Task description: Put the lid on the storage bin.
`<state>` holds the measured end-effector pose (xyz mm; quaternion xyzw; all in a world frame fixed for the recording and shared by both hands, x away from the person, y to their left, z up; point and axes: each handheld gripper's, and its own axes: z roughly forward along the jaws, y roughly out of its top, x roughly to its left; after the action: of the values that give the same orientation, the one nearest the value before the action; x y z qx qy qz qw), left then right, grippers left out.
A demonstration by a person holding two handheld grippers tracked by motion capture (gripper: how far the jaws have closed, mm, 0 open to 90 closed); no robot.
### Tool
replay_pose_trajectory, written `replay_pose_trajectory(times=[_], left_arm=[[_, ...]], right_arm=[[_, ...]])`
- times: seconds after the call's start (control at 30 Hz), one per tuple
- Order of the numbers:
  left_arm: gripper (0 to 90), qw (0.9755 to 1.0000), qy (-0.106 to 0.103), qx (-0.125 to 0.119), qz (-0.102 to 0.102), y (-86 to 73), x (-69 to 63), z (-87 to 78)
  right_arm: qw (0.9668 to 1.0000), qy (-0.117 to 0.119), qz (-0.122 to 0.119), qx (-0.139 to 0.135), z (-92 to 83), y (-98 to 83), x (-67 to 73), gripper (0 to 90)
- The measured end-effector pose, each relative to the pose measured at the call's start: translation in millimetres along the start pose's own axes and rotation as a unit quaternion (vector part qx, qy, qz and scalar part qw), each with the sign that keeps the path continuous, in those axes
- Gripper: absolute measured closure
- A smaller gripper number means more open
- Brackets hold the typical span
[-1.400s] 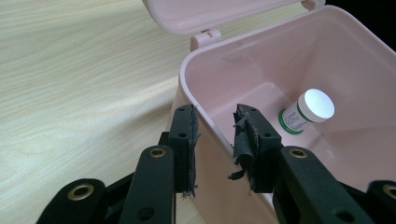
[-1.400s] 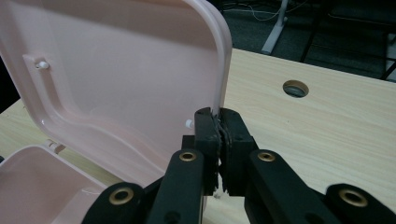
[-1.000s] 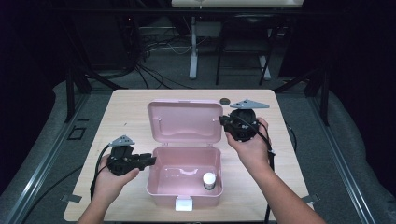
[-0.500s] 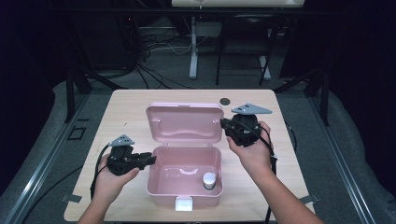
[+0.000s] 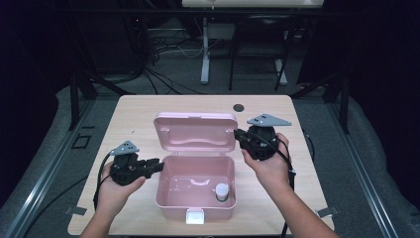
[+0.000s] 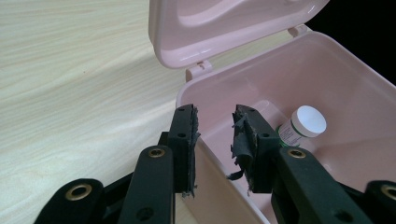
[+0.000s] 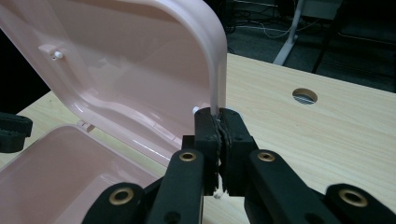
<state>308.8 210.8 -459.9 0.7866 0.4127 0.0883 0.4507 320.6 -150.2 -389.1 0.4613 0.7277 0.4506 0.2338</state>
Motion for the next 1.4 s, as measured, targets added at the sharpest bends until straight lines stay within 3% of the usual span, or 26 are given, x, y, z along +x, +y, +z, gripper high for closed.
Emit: replay_pose_trajectory(times=[0.33, 0.6, 0.73, 1.0, 1.17, 1.4], left_arm=[[68.3, 0.9997, 0.008, -0.013, 0.02, 5.9, -5.9, -5.7], [66.8, 0.9985, 0.03, -0.038, 0.026, 19.3, -6.4, -11.8], [64.9, 0.997, 0.047, -0.05, 0.036, 28.5, -5.8, -15.5], [64.8, 0.9942, 0.062, -0.071, 0.052, 49.4, -8.3, -23.7], [68.6, 0.9929, 0.073, -0.075, 0.058, 58.7, -7.1, -25.8], [75.4, 0.9899, 0.072, -0.102, 0.068, 68.9, -9.5, -30.6]], right_arm=[[0.9999, -0.002, -0.011, -0.011, -4.7, -6.0, 3.5, 87.0], [0.9997, 0.0, -0.011, -0.023, -4.9, -9.4, 3.7, 86.9], [0.9996, 0.0, -0.012, -0.024, -5.4, -9.8, 4.3, 86.9], [0.9995, 0.0, -0.017, -0.026, -5.4, -10.8, 7.4, 86.7], [0.9995, 0.001, -0.018, -0.027, -4.9, -11.1, 7.5, 86.6], [0.9995, 0.005, -0.018, -0.027, -5.0, -11.0, 6.2, 86.4]])
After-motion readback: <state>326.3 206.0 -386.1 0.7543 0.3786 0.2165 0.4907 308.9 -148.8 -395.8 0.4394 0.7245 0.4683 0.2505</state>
